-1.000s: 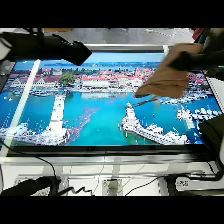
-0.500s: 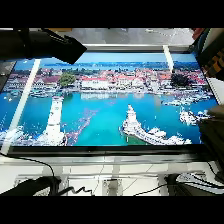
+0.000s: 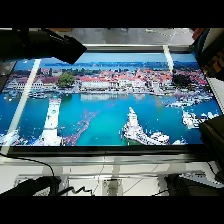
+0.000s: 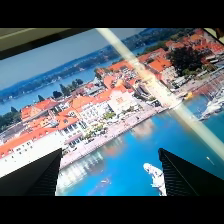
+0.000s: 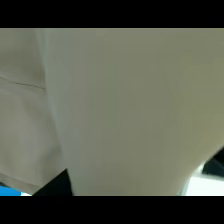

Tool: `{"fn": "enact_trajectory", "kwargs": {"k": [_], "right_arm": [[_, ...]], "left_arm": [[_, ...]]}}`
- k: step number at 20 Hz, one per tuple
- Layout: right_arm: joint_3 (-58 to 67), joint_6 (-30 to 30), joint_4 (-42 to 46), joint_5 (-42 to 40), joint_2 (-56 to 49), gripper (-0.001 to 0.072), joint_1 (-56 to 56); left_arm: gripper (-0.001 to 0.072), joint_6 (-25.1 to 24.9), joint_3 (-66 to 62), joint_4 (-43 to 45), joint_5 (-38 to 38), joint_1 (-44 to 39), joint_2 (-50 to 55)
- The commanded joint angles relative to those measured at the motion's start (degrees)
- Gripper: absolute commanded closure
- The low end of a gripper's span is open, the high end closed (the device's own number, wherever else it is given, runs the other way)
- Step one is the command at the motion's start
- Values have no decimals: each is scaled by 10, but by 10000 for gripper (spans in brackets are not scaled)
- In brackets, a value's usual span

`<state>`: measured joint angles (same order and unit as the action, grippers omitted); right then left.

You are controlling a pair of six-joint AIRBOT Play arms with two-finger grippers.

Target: Fold the clothes and pants, and hang the long-sleeved shirts on hangers.

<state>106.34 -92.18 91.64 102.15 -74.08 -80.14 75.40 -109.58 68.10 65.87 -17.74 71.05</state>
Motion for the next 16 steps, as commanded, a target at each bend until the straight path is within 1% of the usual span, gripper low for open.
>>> {"fn": "enact_trajectory", "kwargs": {"k": [1, 2, 3, 5, 7, 8, 9, 11, 12, 14, 16], "right_arm": [[0, -10, -4, -21, 0, 354, -21], [0, -10, -5, -25, 0, 44, -21], [0, -10, 0, -25, 0, 22, -21], [0, -10, 17, -22, 0, 24, -21], [0, -10, 15, -19, 0, 26, -21], [0, -10, 10, -15, 0, 49, -21], [0, -10, 2, -11, 0, 183, -21], [0, 2, -32, -2, 0, 567, -21], [0, 5, -63, 1, 0, 680, -21], [0, 6, -129, 0, 0, 680, -10], [0, 5, -145, 0, 1, 681, 31]], "left_arm": [[8, 0, 0, 0, 0, 0, 0], [8, 0, 0, 0, 0, 0, 0], [8, 0, 0, 0, 0, 0, 0], [8, 0, 0, 0, 0, 0, 0], [8, 0, 0, 0, 0, 0, 0], [8, 0, 0, 0, 0, 0, 0], [8, 0, 0, 0, 0, 0, 0], [8, 0, 0, 0, 0, 0, 0], [8, 0, 0, 0, 0, 0, 0], [8, 0, 0, 0, 0, 0, 0], [8, 0, 0, 0, 0, 0, 0]]}}
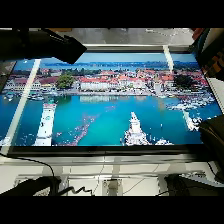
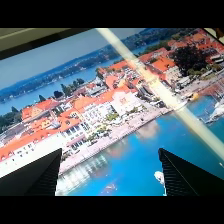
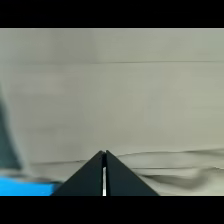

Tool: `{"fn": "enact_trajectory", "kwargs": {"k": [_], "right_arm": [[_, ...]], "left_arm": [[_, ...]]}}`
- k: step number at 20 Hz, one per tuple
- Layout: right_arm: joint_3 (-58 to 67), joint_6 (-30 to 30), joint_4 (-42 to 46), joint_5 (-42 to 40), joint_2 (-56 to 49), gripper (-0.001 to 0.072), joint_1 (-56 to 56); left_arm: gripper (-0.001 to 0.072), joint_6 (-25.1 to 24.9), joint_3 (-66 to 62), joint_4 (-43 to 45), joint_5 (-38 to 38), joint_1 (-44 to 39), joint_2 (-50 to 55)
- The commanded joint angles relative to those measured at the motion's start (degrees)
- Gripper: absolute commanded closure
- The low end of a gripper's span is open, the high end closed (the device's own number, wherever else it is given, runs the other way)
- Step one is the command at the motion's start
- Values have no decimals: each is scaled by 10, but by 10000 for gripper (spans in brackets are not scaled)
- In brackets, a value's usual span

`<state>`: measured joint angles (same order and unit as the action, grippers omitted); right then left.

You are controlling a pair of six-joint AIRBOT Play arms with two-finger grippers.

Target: Fold the clothes and pants, and hang the long-sleeved shirts on hangers.

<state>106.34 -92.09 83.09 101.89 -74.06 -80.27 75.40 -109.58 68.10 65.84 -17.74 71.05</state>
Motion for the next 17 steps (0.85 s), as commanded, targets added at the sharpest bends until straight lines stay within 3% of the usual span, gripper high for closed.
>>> {"fn": "enact_trajectory", "kwargs": {"k": [1, 6, 12, 17], "right_arm": [[0, 5, -61, 1, 3, 681, 65], [0, 19, -28, -40, 25, 682, 298], [0, 57, 174, -77, 22, 681, 619], [0, 57, 196, -94, 22, 680, 678]], "left_arm": [[8, 0, 0, 0, 0, 0, 0], [8, 0, 0, 0, 0, 0, 0], [8, 0, 0, 0, 0, 0, 0], [8, 0, 0, 0, 0, 0, 0]]}}
